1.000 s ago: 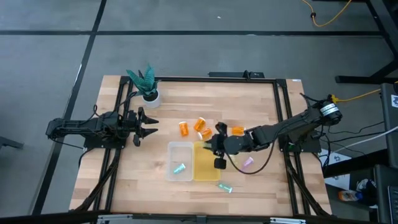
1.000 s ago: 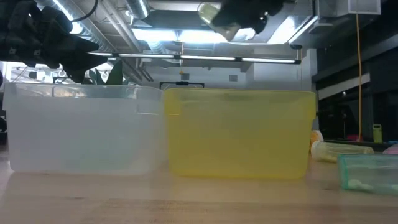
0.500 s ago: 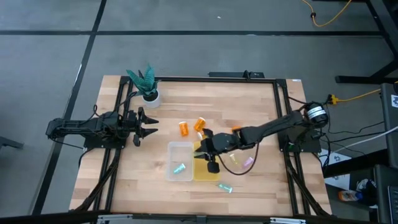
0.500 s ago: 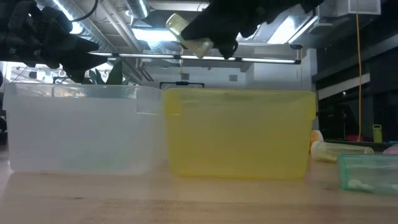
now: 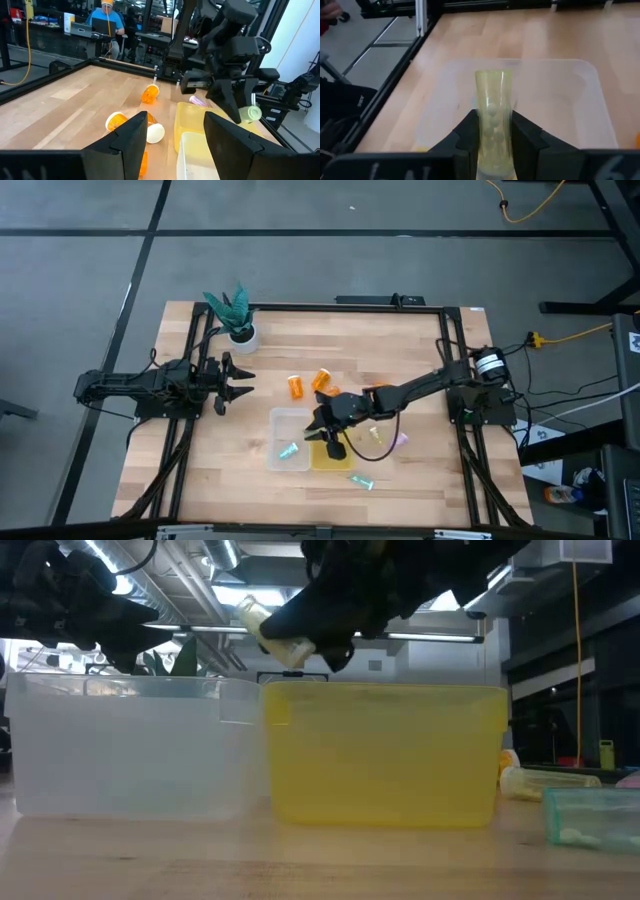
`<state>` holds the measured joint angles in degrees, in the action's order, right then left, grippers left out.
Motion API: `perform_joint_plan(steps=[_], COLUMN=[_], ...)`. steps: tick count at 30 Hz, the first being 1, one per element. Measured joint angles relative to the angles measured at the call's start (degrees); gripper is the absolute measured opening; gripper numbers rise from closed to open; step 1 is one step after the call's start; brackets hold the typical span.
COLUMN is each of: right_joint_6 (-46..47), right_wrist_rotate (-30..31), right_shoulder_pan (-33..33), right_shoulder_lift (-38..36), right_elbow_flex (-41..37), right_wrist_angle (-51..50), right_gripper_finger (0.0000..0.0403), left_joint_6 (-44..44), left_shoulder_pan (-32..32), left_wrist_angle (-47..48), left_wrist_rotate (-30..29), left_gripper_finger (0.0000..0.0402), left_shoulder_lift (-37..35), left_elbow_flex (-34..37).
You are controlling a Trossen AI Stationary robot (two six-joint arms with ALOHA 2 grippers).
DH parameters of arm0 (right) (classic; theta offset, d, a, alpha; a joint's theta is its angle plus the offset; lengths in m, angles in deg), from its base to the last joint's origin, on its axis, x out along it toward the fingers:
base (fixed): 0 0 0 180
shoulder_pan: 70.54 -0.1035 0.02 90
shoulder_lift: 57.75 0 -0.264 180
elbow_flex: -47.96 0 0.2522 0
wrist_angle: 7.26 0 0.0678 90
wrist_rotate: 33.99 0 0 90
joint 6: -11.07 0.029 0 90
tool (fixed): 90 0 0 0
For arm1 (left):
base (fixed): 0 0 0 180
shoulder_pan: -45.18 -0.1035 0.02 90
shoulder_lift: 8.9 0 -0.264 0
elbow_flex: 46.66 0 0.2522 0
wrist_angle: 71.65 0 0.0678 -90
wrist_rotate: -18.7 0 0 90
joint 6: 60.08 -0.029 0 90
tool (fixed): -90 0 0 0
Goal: Pick and place medicine bottles into bin by pill shape (circle, oval)
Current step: Put the yellow tablet bottle into the transparent bin
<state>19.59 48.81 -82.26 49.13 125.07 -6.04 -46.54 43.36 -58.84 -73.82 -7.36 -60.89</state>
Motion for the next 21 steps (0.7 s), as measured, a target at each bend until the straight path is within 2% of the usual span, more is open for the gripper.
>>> perform_joint_plan(steps=[6, 11, 21], right_joint_6=[0.1, -0.3, -2.3], right_wrist_rotate=[0.0, 0.0, 0.0], right_shoulder_pan=[0.9, 0.9, 1.2], right_shoulder_lift=[1.1, 2.6, 3.4], right_elbow_flex=[0.0, 0.0, 0.0], right_wrist_angle=[9.3, 11.3, 11.3], right_gripper_finger=[0.0086, 0.0093, 0.0189], left_joint_6=[0.0, 0.0, -0.2], left_shoulder_pan=[0.0, 0.0, 0.0], left_wrist_angle=[0.0, 0.0, 0.0], left_wrist_rotate=[0.0, 0.0, 0.0], left_gripper_finger=[0.0190, 0.0190, 0.0190], left_shoulder_lift=[0.0, 0.0, 0.0], left_elbow_flex=[0.0, 0.0, 0.0])
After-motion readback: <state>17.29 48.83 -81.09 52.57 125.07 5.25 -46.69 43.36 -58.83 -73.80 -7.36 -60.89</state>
